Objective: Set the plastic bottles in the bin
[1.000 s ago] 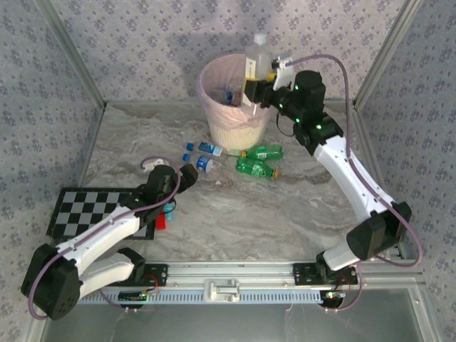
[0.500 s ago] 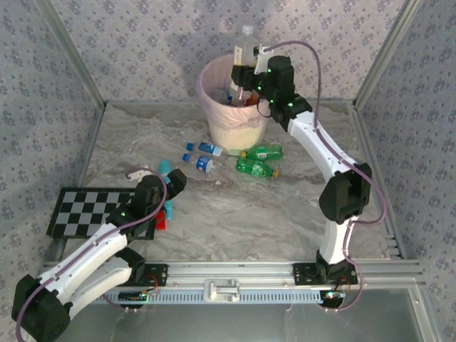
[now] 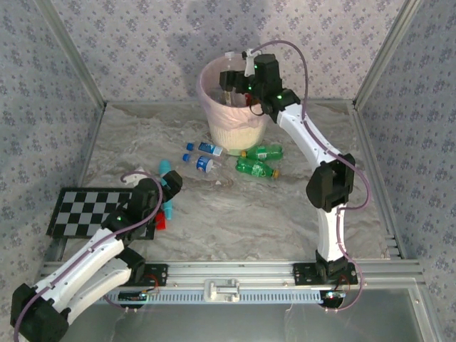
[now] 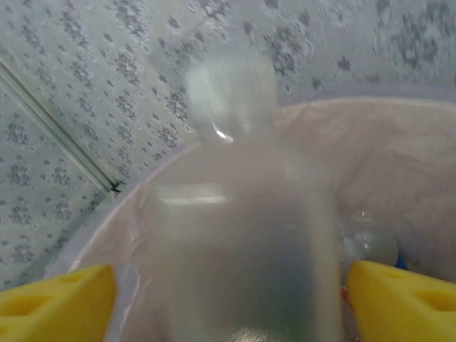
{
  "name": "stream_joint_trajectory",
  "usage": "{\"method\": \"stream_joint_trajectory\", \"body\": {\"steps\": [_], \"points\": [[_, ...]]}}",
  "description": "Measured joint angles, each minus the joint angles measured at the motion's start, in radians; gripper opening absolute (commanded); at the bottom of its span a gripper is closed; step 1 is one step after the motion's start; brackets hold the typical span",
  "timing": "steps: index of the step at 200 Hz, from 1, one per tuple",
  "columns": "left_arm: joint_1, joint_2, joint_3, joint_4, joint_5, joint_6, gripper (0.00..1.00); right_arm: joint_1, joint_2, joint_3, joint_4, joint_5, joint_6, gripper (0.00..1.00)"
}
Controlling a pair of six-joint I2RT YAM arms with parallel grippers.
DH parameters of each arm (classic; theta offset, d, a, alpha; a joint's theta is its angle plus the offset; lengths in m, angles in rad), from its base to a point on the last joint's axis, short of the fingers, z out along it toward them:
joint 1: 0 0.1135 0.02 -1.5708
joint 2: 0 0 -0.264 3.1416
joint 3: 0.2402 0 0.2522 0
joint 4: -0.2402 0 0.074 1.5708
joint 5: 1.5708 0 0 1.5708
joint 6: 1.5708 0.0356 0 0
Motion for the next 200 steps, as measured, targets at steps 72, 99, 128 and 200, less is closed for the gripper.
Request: {"method": "stream_joint_trajectory", "body": {"steps": [72,99,128,200], "points": [[0.000,0.048,0.000,0.009,-0.002,-0.008,1.00,0.011,-0.222,-0.216,0.030,0.066,-0.019,1.00],[0.000,0.091,0.000,0.026,0.004,-0.008,1.00,0.020,-0.391,-0.412,0.092,0.100,-0.019,1.00],[0.000,0.157,0.001,0.059,0.011,-0.008,1.00,0.050,-0.563,-0.636,0.140,0.140,-0.019,1.00],[0.003,0.459,0.219,0.113,0.051,0.038,1.00,0.159,-0.887,-1.122,0.174,0.287,0.029,1.00]]}}
